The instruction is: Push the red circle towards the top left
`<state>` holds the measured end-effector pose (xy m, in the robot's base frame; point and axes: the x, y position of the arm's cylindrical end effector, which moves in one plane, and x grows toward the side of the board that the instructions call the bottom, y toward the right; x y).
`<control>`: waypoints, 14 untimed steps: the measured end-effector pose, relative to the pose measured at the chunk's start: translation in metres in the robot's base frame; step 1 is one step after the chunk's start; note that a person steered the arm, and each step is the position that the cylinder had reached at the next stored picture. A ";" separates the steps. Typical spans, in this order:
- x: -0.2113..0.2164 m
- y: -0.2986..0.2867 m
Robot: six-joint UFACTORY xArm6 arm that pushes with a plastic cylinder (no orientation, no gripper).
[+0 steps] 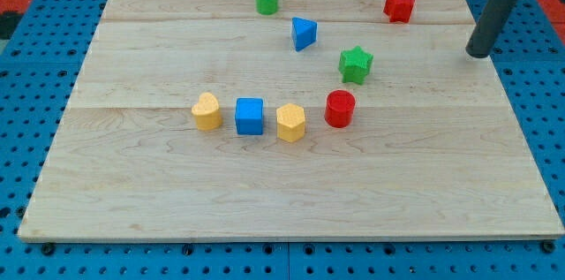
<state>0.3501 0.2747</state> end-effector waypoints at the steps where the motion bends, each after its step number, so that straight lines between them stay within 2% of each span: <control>1: 0.024 -0.012; 2: 0.115 -0.011; 3: 0.136 -0.052; 4: 0.107 -0.145; 5: 0.126 -0.226; 6: 0.095 -0.269; 8: 0.028 -0.456; 9: 0.003 -0.501; 11: -0.009 -0.472; 12: -0.036 -0.451; 14: -0.051 -0.421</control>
<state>0.2993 -0.1462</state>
